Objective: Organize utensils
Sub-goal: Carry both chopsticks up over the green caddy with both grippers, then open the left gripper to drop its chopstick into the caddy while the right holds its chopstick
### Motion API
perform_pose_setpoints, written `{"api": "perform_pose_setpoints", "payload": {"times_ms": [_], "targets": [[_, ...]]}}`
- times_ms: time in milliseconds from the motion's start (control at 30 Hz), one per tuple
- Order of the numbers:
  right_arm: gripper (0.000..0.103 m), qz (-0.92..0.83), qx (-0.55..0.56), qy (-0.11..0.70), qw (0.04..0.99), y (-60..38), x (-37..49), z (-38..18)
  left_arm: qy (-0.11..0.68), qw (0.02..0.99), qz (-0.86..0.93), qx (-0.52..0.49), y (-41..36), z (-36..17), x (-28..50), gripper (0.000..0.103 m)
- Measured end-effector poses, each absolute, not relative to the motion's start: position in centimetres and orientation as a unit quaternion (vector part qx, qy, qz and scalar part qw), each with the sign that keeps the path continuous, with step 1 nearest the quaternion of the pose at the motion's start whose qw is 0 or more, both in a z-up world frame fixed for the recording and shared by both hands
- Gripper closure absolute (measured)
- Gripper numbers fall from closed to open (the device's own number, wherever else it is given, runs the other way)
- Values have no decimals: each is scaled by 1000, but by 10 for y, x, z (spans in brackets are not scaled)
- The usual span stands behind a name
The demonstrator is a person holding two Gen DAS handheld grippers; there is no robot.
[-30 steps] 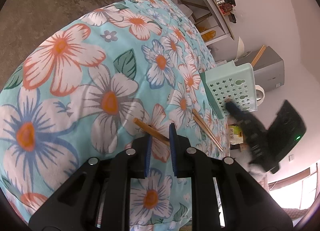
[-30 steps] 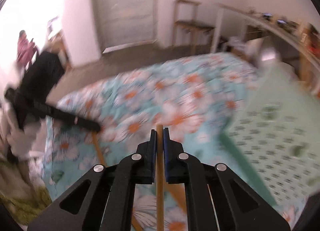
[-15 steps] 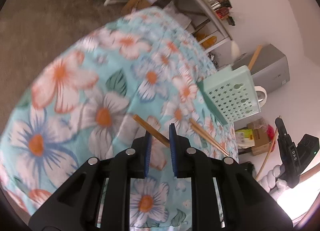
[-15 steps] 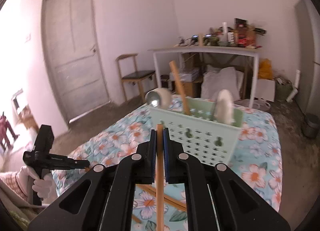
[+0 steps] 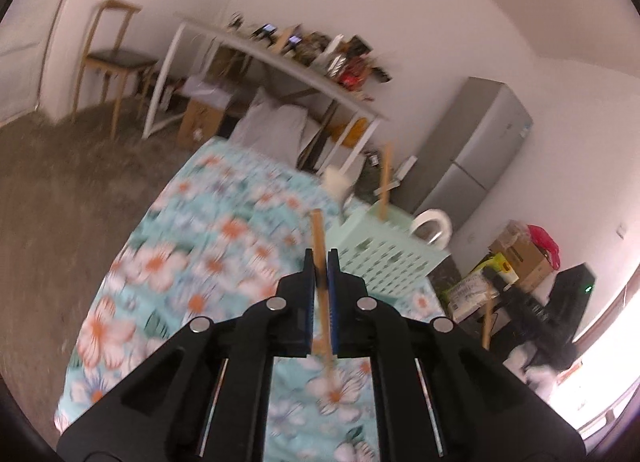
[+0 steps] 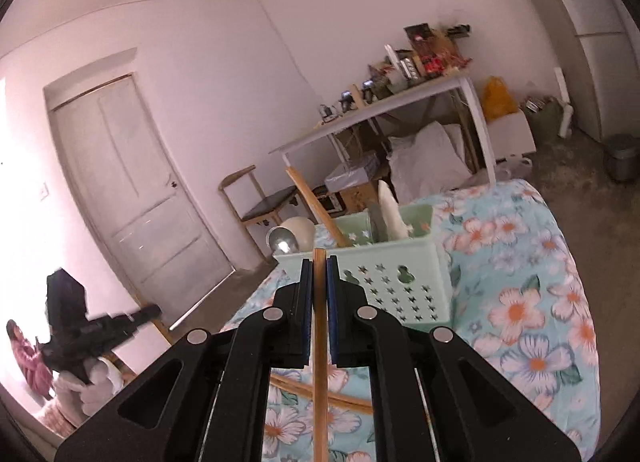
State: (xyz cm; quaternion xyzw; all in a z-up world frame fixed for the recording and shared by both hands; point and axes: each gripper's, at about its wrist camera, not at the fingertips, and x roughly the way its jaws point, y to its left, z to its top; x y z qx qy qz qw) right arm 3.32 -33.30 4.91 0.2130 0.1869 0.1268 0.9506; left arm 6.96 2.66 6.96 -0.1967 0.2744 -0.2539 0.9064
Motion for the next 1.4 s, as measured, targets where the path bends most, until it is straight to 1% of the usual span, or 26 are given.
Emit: {"api": "perform_pose_setpoints", "payload": {"times_ms": [267, 433, 567, 833, 1000, 1133, 1233, 1300, 1333, 1367, 1400], "targets": [[96, 125, 222, 163, 953, -340, 23, 56, 198, 918, -301, -164, -5, 135, 82, 98], [96, 125, 219, 157, 955, -340, 17, 61, 136, 923, -325, -154, -30, 177, 94, 98], [96, 123, 220, 149, 956, -343, 12, 64, 102, 927, -334, -139, -58, 193, 109, 98], [96, 117, 214, 147, 959, -350, 6, 71, 104, 932, -328, -116, -120, 189, 154, 98], [96, 114, 214, 143, 960, -355, 2, 74, 95, 942, -312, -83, -152, 181, 170, 98], [96, 110, 220, 147, 958, -362, 5, 72, 103, 945, -304, -67, -169, 168, 180, 98], [96, 109, 224, 152, 957, -364, 7, 69, 125, 944, -300, -57, -178, 152, 186, 98], [96, 108, 224, 155, 956, -365, 8, 68, 147, 941, -301, -53, -179, 140, 188, 96], [96, 108, 225, 157, 956, -366, 9, 67, 151, 940, -302, -54, -176, 137, 186, 89], [96, 108, 225, 158, 955, -366, 10, 66, 156, 939, -302, -55, -172, 132, 183, 77], [96, 107, 226, 159, 955, -367, 11, 66, 157, 939, -300, -57, -170, 131, 180, 72]]}}
